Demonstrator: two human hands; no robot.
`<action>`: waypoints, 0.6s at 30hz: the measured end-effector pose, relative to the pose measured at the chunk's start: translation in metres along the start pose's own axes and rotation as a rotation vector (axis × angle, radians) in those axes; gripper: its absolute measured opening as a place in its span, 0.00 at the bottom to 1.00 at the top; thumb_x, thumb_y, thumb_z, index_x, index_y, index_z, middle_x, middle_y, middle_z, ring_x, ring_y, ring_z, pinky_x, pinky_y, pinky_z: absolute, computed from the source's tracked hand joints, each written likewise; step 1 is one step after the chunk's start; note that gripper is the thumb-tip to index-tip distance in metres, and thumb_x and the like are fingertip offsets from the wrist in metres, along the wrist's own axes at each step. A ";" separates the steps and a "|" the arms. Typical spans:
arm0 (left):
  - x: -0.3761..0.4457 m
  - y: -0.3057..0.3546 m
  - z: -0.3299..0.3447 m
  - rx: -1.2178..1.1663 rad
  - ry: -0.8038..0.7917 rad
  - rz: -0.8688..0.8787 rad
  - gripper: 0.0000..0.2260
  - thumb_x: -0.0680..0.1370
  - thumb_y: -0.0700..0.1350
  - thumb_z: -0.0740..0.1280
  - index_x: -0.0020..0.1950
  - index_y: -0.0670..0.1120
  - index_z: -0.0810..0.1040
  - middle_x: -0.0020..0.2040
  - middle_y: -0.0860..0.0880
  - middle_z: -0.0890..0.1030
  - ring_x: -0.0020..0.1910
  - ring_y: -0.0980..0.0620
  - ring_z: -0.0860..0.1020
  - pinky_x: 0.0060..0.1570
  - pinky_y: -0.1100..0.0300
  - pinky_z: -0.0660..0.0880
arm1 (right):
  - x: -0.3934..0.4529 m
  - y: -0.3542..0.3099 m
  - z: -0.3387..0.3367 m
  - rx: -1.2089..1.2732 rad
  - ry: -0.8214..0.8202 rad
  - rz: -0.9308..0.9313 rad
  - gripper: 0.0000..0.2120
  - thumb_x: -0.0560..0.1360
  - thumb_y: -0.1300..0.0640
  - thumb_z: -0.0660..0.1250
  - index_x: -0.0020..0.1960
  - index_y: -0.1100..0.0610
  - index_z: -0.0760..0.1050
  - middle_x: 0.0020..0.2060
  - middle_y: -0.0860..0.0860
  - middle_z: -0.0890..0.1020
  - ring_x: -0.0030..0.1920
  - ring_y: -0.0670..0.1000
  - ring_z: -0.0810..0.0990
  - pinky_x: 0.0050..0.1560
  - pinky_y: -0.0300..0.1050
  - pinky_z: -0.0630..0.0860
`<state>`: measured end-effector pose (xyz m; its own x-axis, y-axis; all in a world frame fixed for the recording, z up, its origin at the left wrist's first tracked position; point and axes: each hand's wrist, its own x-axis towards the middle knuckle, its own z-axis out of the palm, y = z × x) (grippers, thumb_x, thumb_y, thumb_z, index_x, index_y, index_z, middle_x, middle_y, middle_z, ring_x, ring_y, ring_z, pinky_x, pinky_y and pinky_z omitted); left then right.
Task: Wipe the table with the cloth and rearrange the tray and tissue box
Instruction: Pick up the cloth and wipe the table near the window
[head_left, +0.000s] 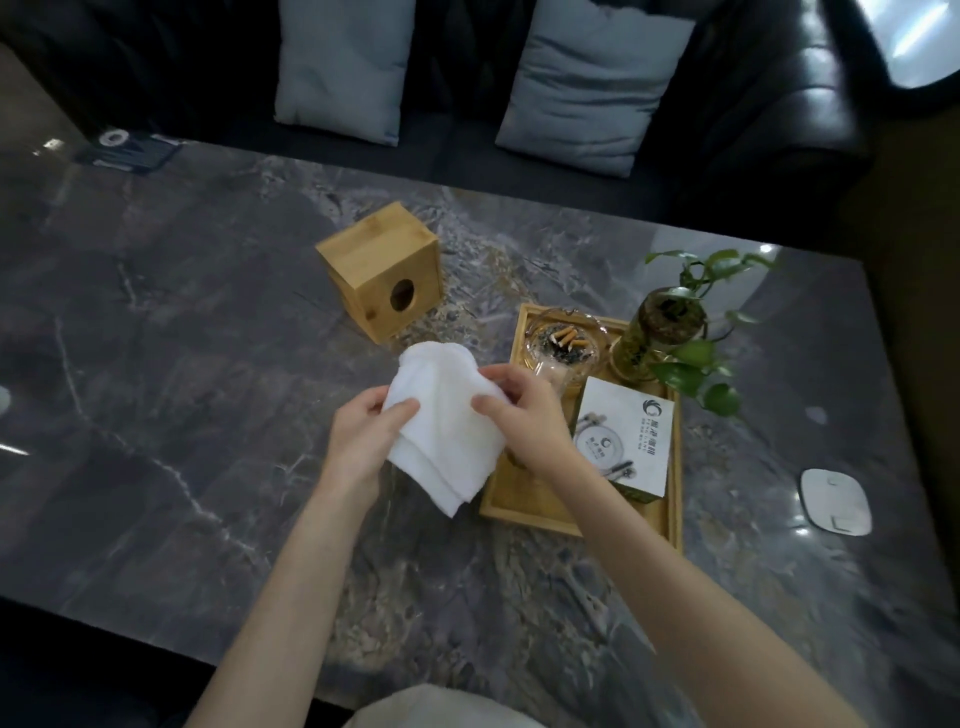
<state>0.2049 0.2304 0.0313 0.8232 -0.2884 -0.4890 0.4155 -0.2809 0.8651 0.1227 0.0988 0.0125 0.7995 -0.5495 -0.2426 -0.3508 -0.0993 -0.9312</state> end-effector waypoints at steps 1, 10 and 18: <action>-0.007 0.010 0.004 -0.021 -0.033 0.002 0.15 0.73 0.40 0.67 0.59 0.40 0.75 0.49 0.45 0.80 0.44 0.50 0.78 0.42 0.56 0.75 | -0.003 0.000 -0.009 0.069 0.033 0.024 0.14 0.73 0.60 0.66 0.58 0.57 0.75 0.50 0.49 0.78 0.47 0.44 0.76 0.41 0.34 0.72; -0.084 0.074 0.062 -0.209 -0.432 0.105 0.11 0.74 0.39 0.66 0.56 0.44 0.77 0.46 0.46 0.82 0.39 0.53 0.82 0.35 0.60 0.80 | -0.044 0.012 -0.065 0.931 0.035 0.225 0.16 0.71 0.54 0.65 0.56 0.61 0.76 0.49 0.56 0.81 0.48 0.53 0.80 0.47 0.43 0.77; -0.122 0.051 0.124 -0.517 -0.554 0.004 0.09 0.74 0.38 0.64 0.54 0.45 0.78 0.45 0.47 0.84 0.41 0.51 0.83 0.36 0.59 0.81 | -0.093 0.029 -0.086 1.546 -0.004 0.118 0.38 0.68 0.31 0.60 0.67 0.56 0.71 0.65 0.58 0.75 0.61 0.59 0.77 0.62 0.55 0.72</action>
<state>0.0779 0.1378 0.1206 0.5674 -0.7444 -0.3521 0.6536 0.1470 0.7424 -0.0041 0.0760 0.0311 0.8066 -0.4900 -0.3306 0.4160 0.8680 -0.2713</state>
